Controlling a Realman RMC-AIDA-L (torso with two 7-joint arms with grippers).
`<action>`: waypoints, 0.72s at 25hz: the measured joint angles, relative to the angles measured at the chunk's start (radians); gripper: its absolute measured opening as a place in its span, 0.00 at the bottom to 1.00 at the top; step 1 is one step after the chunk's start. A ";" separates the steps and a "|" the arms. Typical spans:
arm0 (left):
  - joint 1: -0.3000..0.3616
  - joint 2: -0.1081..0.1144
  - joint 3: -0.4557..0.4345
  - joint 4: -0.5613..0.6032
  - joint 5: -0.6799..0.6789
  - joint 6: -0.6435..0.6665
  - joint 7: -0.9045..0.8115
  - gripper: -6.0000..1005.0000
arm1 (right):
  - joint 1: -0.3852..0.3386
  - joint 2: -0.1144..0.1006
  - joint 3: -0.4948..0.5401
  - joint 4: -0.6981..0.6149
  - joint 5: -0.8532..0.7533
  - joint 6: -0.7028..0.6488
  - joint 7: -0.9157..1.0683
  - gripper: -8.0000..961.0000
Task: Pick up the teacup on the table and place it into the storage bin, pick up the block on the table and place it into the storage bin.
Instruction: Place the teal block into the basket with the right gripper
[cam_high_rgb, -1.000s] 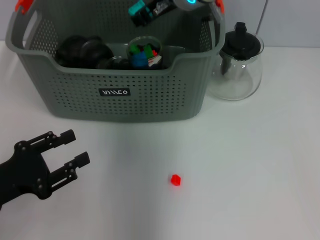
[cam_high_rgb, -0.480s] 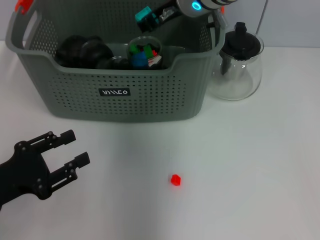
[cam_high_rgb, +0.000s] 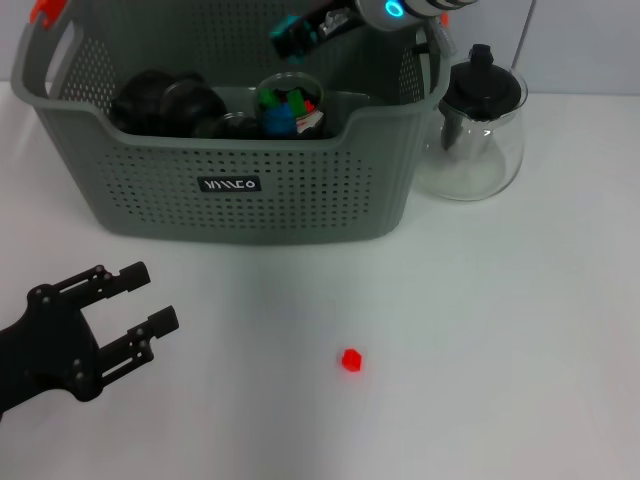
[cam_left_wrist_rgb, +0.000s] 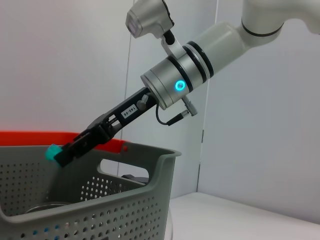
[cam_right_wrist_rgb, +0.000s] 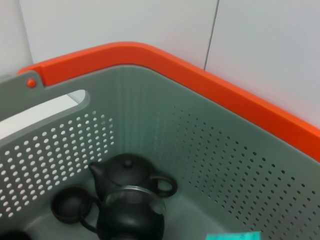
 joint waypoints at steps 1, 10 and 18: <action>0.000 0.000 0.000 0.000 0.000 0.000 0.000 0.58 | 0.000 0.000 0.000 0.000 0.000 0.001 -0.001 0.50; 0.001 0.000 -0.005 0.000 -0.001 0.002 0.000 0.58 | -0.135 0.003 -0.009 -0.260 0.042 -0.056 -0.009 0.66; 0.004 0.000 -0.018 0.000 0.001 -0.005 0.002 0.58 | -0.662 -0.006 -0.065 -1.017 0.534 -0.297 -0.308 0.73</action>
